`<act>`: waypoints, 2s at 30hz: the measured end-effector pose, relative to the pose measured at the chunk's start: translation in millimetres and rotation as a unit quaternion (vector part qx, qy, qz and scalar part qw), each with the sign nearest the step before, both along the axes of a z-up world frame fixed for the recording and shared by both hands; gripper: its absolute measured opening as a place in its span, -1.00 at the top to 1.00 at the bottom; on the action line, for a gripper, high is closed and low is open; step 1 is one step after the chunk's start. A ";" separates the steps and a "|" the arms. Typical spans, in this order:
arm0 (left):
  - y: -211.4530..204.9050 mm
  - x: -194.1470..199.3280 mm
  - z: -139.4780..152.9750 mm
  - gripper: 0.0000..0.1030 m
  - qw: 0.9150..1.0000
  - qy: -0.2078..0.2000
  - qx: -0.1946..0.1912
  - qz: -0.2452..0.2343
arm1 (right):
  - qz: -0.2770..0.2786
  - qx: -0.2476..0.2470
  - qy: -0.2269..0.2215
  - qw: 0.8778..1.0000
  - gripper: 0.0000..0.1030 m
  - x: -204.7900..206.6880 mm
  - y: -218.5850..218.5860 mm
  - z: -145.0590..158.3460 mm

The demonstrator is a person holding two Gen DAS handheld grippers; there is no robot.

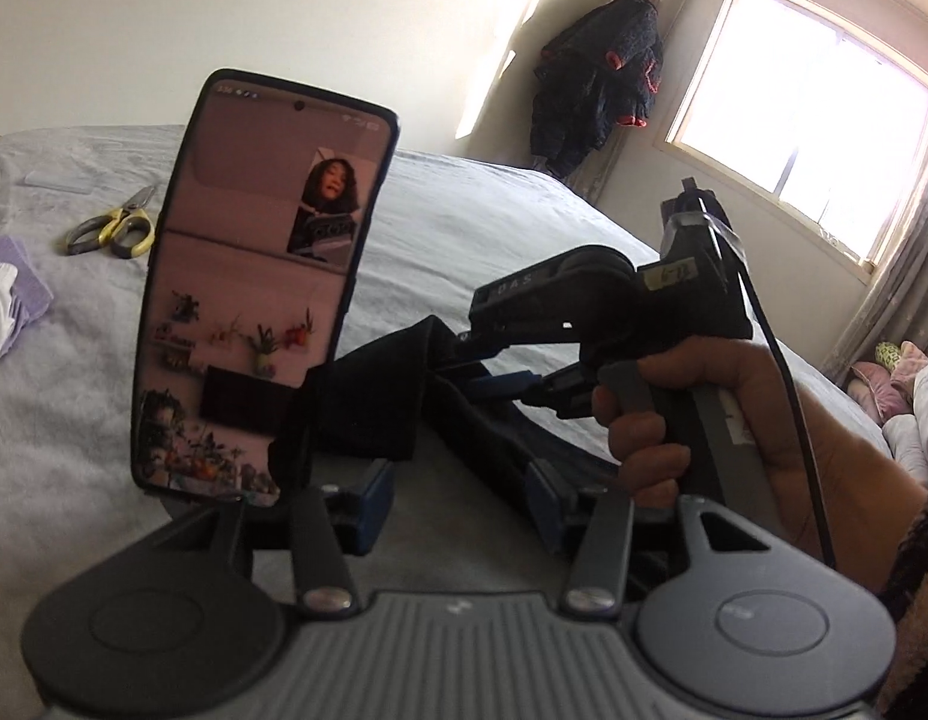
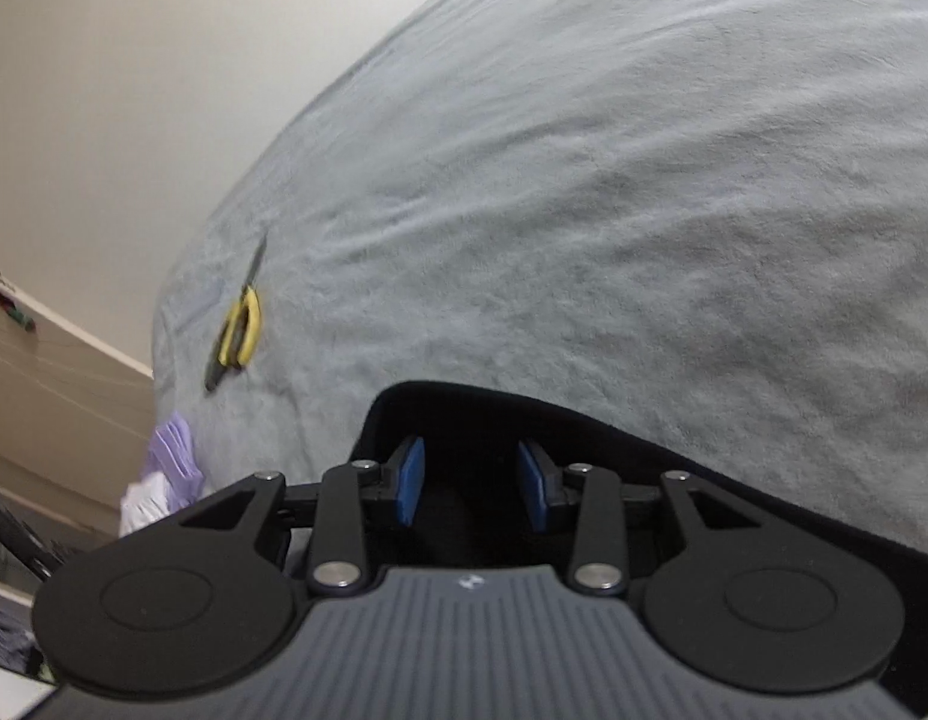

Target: Fold clothes

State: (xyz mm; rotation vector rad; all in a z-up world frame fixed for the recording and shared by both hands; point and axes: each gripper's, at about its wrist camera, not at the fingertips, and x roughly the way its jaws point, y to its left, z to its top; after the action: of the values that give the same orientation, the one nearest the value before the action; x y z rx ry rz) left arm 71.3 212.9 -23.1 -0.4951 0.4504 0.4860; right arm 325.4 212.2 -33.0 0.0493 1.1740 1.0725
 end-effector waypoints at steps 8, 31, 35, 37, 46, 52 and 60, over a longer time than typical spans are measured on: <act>1.0 1.7 -2.9 0.03 1.000 0.000 -0.011 0.015 | 0.070 0.023 -0.021 0.997 0.24 -8.8 -5.9 25.9; 4.0 -5.0 -0.1 0.03 0.999 -0.026 -0.029 0.018 | 0.001 0.117 0.042 0.992 0.84 -0.9 35.0 26.1; 2.2 -5.3 0.2 0.03 0.999 -0.026 -0.031 0.015 | -0.028 0.086 0.004 0.996 0.69 3.9 42.3 23.1; 2.8 -4.5 0.1 0.03 0.999 -0.026 -0.032 0.012 | -0.040 0.089 0.003 0.995 0.69 8.5 35.7 21.4; 2.2 -1.7 1.5 0.03 0.999 -0.024 -0.031 0.011 | -0.035 0.024 0.015 0.999 0.61 7.5 17.2 6.7; -0.7 14.5 0.6 -0.03 0.998 0.004 -0.040 -0.048 | -0.049 0.012 -0.013 0.999 0.45 -7.6 -18.1 17.9; -9.8 39.1 -3.9 -0.04 0.982 0.064 -0.044 -0.171 | -0.159 -0.014 -0.050 0.986 0.17 -19.7 -131.0 51.8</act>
State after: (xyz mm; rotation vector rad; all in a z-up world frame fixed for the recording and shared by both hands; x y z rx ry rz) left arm 110.3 203.2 -27.0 -0.4601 0.6696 0.1668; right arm 305.7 81.2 18.8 0.1542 1.0481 0.7670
